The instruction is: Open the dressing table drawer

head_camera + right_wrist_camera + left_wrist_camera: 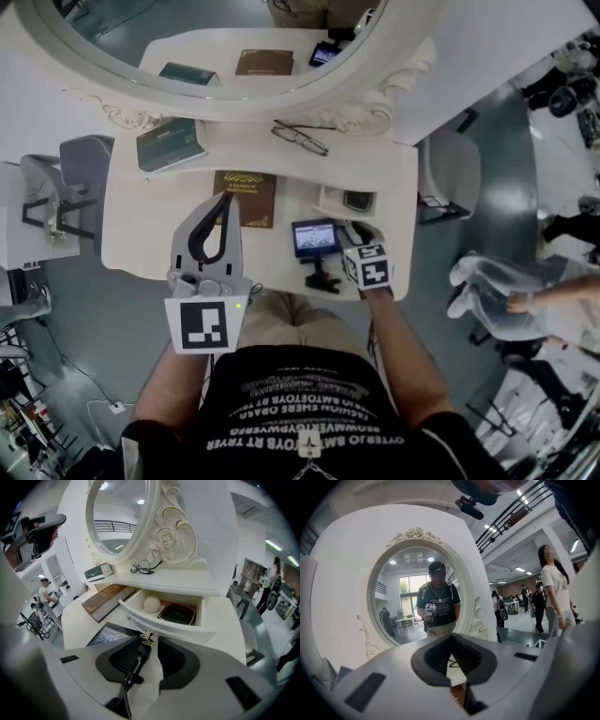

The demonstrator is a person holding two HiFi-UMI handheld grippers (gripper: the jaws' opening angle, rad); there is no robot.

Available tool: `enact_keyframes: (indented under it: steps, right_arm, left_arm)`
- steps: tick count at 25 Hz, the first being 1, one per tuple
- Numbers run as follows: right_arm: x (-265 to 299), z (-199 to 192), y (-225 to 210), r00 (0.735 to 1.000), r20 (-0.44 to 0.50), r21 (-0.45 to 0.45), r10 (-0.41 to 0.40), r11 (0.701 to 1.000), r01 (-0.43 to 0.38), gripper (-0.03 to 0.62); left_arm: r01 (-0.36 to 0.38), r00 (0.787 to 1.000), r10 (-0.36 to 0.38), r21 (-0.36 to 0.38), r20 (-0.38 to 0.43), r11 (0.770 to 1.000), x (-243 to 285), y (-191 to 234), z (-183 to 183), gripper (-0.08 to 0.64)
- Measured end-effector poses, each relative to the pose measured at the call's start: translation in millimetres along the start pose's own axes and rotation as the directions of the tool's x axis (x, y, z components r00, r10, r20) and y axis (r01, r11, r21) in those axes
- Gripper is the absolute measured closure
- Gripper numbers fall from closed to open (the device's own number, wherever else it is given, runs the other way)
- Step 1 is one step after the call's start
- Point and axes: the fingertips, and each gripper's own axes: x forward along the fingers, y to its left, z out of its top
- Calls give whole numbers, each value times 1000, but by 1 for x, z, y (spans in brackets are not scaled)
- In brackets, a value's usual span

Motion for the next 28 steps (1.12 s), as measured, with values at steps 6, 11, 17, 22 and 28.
enact_keyframes:
  steps: [6, 11, 17, 22, 28]
  right_arm:
    - [-25, 4, -8, 999, 46, -34, -23, 999, 25, 472]
    - [-63, 29, -8, 987, 151, -66, -58, 996, 68, 525]
    - [-115, 80, 0, 945, 321, -94, -60, 991, 95, 591]
    - [-149, 111, 3, 912, 406, -107, -59, 988, 111, 591]
    - [-190, 148, 14, 871, 490, -135, -34, 984, 115, 591]
  left_arm:
    - [0, 1000, 0, 4, 14, 1000, -1, -1, 6, 558]
    - [5, 1000, -5, 18, 20, 1000, 0, -1, 9, 558]
    - [9, 999, -10, 17, 32, 1000, -2, -5, 14, 558]
    - [16, 999, -17, 28, 42, 999, -3, -7, 18, 558]
    - [18, 999, -20, 32, 51, 999, -4, -6, 21, 558]
